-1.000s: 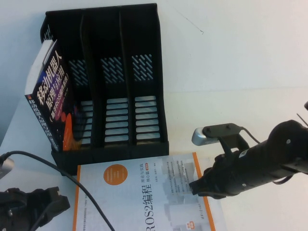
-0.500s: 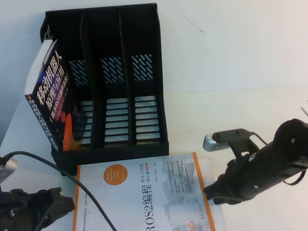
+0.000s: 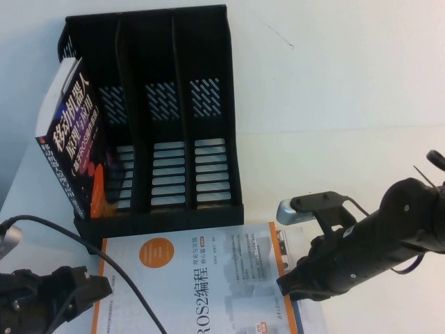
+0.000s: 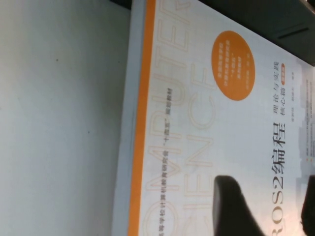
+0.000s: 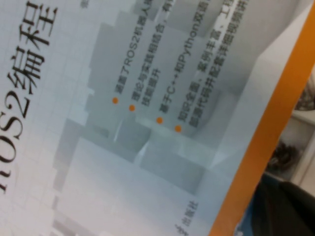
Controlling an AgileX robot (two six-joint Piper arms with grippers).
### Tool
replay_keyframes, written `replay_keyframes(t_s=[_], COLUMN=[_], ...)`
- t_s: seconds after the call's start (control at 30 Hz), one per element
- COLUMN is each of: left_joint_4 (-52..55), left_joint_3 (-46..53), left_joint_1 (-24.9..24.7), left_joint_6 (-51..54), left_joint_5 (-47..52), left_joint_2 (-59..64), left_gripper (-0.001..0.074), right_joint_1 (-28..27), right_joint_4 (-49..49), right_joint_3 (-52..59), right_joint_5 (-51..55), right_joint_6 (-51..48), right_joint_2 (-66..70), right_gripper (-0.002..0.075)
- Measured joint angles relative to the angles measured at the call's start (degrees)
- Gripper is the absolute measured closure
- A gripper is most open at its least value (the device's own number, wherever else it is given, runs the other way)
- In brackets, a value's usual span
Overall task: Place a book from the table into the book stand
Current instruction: Push book with right arm, then pick up the book with your left arm
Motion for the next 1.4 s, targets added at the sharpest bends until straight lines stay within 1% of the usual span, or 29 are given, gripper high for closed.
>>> replay_keyframes(t_s=[0.1,0.2,0.3,0.47,0.57,0.63,0.77,0.83,0.9,1.07,1.13,1.4], left_joint_4=[-0.08,-0.14,-0.14,0.93,-0.37,-1.04,-1.02,-1.02,-0.78,0.01,0.01,-0.44], left_joint_3=[0.0,0.0,0.0,0.0,-0.1,-0.08,-0.9,-2.04,-3.88,-8.16,-8.78,-11.36], left_joint_1=[1.44,4.92,10.3,20.89,25.15,26.78,27.26,27.26,27.26,27.26,26.68,21.64], left_joint_6=[0.75,2.23,5.04,8.47,11.07,12.11,12.89,12.89,13.11,14.78,15.49,18.26], left_joint_5=[0.59,2.92,7.49,15.92,19.77,21.52,23.74,24.41,25.28,27.55,27.71,28.04], left_joint_2=[0.0,0.0,0.0,0.0,0.0,0.44,4.26,7.31,11.04,19.09,21.85,32.33], left_gripper=[0.044,0.0439,0.0437,0.0437,0.0437,0.0437,0.0431,0.0413,0.0381,0.026,0.0235,0.022], right_joint_1=[0.0,0.12,0.12,-1.12,-3.31,-4.68,-7.11,-7.84,-8.22,-8.54,-8.54,-8.54], right_joint_4=[3.29,5.67,6.29,6.33,6.33,6.17,3.65,2.07,0.56,-3.78,-5.29,-6.89], right_joint_3=[0.0,0.0,0.0,0.0,0.0,0.0,0.0,0.0,0.0,0.96,1.69,4.18], right_joint_5=[0.26,0.62,0.15,-0.73,0.32,1.73,5.43,7.4,9.26,11.37,11.67,13.23], right_joint_6=[-2.98,-5.48,-5.62,-5.22,-5.22,-5.22,-4.97,-4.98,-4.98,-3.14,-2.13,-1.46], right_joint_2=[0.17,0.35,0.35,-3.45,-7.95,-11.35,-19.72,-23.48,-27.08,-35.48,-37.72,-42.39], right_gripper=[0.0718,0.0718,0.0718,0.0718,0.0718,0.0718,0.0718,0.0718,0.0718,0.0718,0.0718,0.0718])
